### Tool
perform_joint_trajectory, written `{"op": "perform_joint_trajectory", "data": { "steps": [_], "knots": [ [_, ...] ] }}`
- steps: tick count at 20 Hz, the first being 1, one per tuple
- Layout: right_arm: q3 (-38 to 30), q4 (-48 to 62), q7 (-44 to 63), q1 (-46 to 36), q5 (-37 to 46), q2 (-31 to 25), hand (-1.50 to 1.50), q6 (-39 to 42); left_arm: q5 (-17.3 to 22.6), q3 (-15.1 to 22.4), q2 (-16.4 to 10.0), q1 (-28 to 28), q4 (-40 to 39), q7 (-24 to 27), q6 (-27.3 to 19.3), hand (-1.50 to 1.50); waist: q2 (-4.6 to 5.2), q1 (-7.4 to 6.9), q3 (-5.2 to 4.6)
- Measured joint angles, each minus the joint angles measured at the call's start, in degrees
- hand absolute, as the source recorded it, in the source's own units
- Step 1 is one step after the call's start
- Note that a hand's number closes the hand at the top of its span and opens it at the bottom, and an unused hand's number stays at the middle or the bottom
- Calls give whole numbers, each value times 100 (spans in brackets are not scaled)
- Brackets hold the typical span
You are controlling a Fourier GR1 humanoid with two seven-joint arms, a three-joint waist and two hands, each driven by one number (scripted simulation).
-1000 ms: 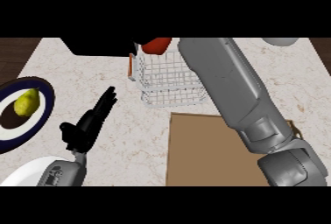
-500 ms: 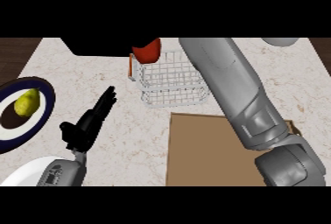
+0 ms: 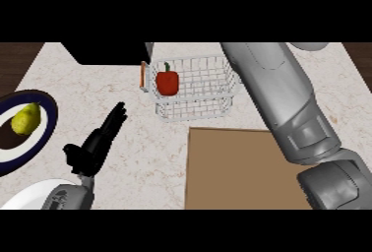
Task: Pick the bell pepper from the tray and place it in the tiered basket
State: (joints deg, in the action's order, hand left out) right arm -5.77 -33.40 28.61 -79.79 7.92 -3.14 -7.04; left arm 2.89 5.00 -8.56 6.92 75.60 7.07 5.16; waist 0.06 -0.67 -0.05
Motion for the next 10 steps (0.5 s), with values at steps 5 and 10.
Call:
{"op": "perform_joint_trajectory", "data": {
  "steps": [5, 10],
  "knots": [
    [-112, -281, -171, 204, 315, -582, -150, -863, -7, 5, 48, 0, 94, -120, -60, 0, -16, 70, 4],
    [-596, -724, -574, 661, 77, -1356, -150, -965, 10, -54, 54, 17, 137, -199, -98, 0, -21, 123, 9]
  ]
}}
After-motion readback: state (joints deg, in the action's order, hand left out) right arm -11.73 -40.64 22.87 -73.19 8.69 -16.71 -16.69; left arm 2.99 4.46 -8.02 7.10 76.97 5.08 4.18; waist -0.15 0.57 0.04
